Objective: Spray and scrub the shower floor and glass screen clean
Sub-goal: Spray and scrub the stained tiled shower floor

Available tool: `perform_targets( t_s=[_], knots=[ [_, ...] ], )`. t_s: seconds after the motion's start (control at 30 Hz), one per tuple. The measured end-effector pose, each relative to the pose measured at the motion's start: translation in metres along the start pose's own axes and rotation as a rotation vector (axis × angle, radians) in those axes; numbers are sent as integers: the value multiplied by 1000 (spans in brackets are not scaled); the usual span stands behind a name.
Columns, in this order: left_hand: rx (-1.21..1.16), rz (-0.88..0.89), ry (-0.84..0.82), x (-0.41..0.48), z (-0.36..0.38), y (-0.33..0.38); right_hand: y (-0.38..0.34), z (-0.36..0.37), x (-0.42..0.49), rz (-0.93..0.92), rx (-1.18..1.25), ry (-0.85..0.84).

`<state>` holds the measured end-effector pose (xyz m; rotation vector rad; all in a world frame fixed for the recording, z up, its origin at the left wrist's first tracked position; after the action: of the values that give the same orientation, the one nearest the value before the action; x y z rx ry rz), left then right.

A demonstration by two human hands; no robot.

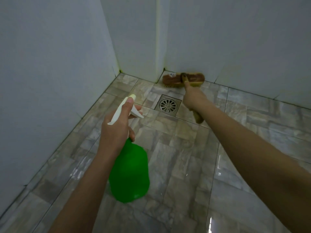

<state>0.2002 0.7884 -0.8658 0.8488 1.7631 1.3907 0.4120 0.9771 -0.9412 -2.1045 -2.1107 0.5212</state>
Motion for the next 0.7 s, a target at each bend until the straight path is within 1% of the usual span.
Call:
perform_targets(
  t_s=[0.07,0.13,0.2,0.27,0.33,0.43,0.5,0.57,0.67,0.7],
  knots=[
    [2,-9,-13,-3,0,-1,1,10,-39,-42,-3,0],
    [14,-29,-33,-7,5,-2,2,23,-84,-92,-6,-94],
    [25,-45,-55,-13,10,-4,7,19,-77,-120,-73,-67],
    [24,-35,-65,-20,13,-4,20,6,-38,-54,-90,-10],
    [11,-22,-60,-26,13,-5,33,-9,-22,6,-79,-12],
    [6,-24,-71,-33,16,-4,57,-12,-70,18,-74,-37],
    [7,-18,-85,-37,20,-4,73,-9,-111,23,-104,-105],
    [33,-19,-97,-41,25,-5,88,-11,-99,9,-164,-89],
    [23,-28,-104,-49,29,-6,117,-40,-44,106,-89,14],
    [18,-23,-111,-53,30,-6,127,-49,-36,124,-80,20]
  ],
)
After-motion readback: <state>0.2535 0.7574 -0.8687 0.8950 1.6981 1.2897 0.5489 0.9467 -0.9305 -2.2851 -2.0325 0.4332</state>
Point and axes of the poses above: each hand's wrist, its own x-axis towards the middle knuckle, its own z-axis out of the palm, y = z × x, the point moved 9 cm from there along x, towards the middle knuckle, and after that the axes turned 7 degrees about y, right-handed, at the moved point
